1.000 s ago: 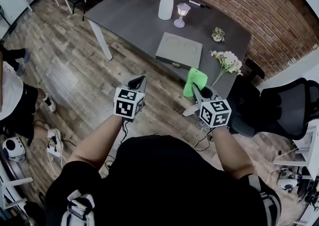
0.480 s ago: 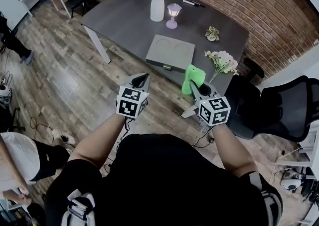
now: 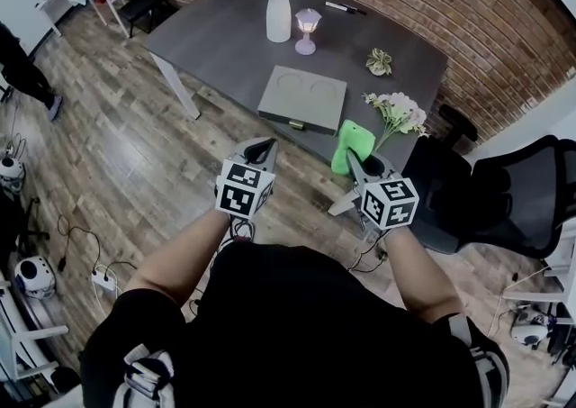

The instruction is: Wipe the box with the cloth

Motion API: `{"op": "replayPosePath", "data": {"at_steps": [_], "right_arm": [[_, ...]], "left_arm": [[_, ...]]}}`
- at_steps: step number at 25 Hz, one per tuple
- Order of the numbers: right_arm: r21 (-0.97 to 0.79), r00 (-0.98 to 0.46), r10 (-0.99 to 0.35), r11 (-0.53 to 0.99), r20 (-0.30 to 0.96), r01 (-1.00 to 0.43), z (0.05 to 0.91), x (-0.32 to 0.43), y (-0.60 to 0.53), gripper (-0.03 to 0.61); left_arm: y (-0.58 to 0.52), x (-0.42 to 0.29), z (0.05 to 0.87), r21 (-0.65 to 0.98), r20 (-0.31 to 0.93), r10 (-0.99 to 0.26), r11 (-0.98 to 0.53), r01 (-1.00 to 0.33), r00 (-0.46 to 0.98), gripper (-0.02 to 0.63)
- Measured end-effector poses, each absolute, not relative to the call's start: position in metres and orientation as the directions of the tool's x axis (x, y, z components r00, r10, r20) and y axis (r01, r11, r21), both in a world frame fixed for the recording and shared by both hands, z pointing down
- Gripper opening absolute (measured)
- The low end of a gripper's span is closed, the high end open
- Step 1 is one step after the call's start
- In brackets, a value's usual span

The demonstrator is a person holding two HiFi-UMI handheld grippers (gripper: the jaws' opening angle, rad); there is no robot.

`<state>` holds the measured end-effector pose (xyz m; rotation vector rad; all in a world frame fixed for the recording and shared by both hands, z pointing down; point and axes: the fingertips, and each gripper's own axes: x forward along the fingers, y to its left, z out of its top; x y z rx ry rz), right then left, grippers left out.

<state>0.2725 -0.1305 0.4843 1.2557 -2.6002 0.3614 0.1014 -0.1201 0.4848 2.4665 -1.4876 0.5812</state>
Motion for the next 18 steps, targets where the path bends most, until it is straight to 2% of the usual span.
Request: {"op": "replayPosePath", "data": {"at_steps": [6,18], "right_arm": [[-0.127,-0.629,-0.704,0.627,0.330,-0.768,0.496,0.260,-0.112,0.044],[-0.177,-0.587,-0.720,0.566,0.371,-0.805,0.519,0.277,-0.103,0.044]], "left_arm": [[-0.112,0.106,0.491,-0.001,0.438,-0.791,-0.476,-0.879,0.428,0.008],[-0.111,0.138,0.511,0.023,0.474,-0.726,-0.555,-0.832,0.498,0.008]]}}
